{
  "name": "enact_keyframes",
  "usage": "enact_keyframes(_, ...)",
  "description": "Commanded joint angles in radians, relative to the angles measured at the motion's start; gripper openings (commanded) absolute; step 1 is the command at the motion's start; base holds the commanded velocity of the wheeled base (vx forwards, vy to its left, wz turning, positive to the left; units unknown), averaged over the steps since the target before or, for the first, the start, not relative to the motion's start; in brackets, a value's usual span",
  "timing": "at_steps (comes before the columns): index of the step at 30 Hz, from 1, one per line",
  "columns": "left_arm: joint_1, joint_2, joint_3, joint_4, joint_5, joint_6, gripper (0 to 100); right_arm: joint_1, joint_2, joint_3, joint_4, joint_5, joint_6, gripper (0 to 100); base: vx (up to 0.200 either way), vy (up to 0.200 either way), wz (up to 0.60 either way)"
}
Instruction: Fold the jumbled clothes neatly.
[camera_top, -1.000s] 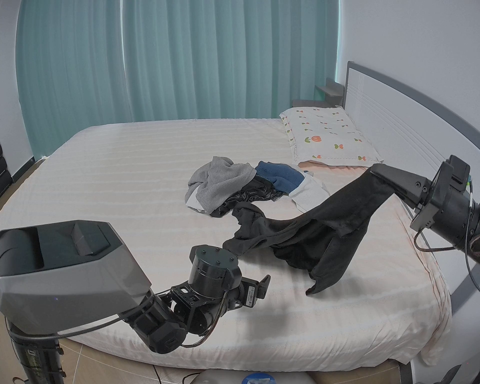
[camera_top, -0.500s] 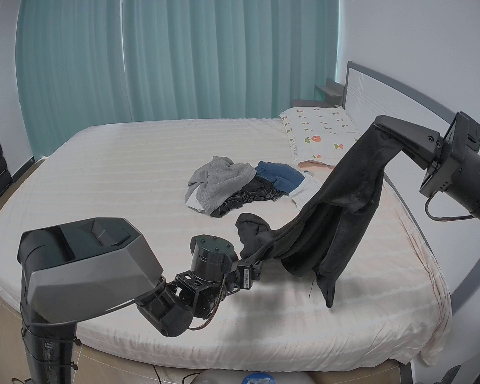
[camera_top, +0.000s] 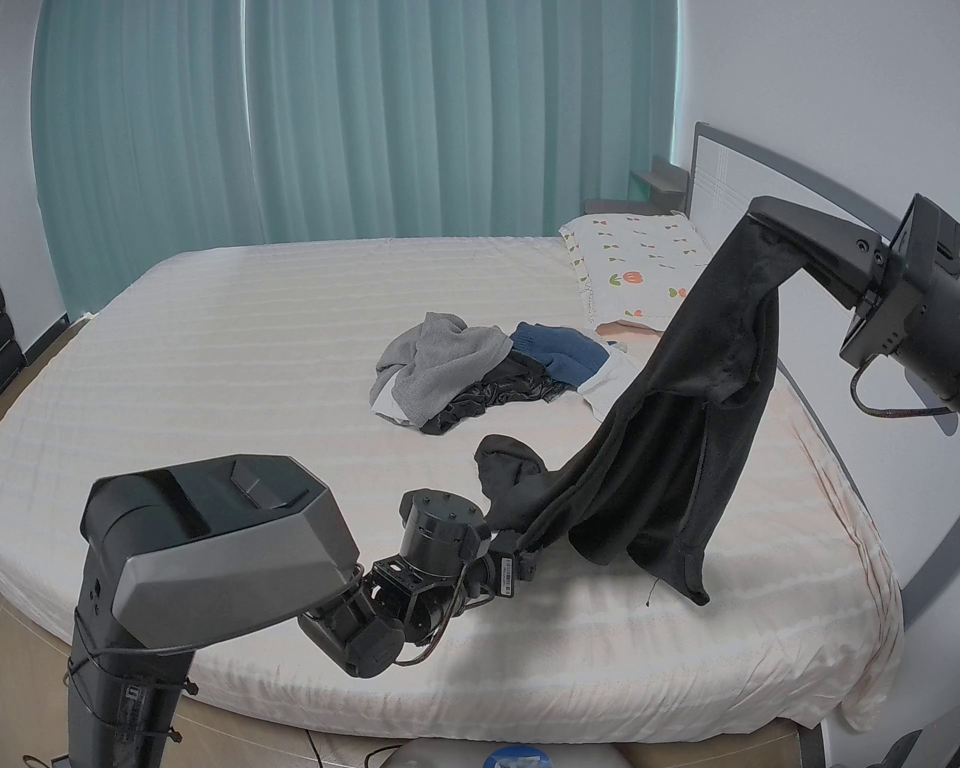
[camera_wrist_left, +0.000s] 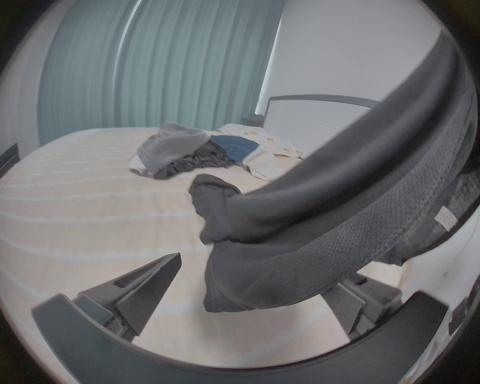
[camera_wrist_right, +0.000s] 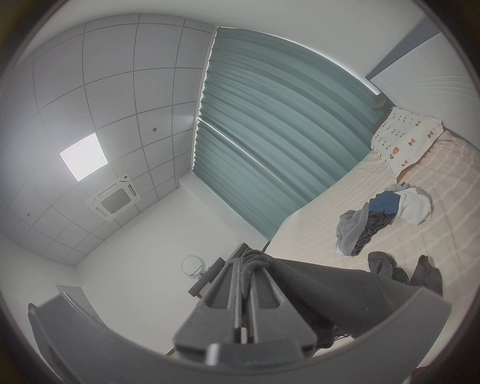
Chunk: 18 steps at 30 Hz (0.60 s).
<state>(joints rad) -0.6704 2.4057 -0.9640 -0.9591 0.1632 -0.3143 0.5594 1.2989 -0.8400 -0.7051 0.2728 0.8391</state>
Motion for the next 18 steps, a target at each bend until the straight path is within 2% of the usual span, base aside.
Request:
enact_keyframes(1, -0.005, 0.052, -0.036, -0.007, -0.002, -0.008, 100, -0.006, 0.017, -0.005, -0.002, 0.0, 0.0, 0, 0.0, 0.0, 0.0)
enact_keyframes(9, -0.005, 0.142, -0.116, -0.012, 0.007, -0.063, 100, -0.006, 0.023, -0.047, -0.001, 0.0, -0.008, 0, 0.0, 0.0, 0.0)
enact_keyframes(10, -0.001, 0.15, -0.128, -0.013, 0.016, -0.071, 0, -0.006, 0.023, -0.039, -0.001, 0.0, -0.008, 0, 0.0, 0.0, 0.0)
enact_keyframes(14, 0.014, 0.145, -0.133, -0.01, 0.032, -0.128, 0, -0.007, 0.022, -0.011, -0.004, -0.001, -0.008, 0, 0.0, 0.0, 0.0)
enact_keyframes(18, 0.048, 0.081, -0.074, -0.01, 0.032, -0.174, 0, -0.044, 0.026, 0.038, -0.005, 0.002, -0.025, 0, 0.0, 0.0, 0.0)
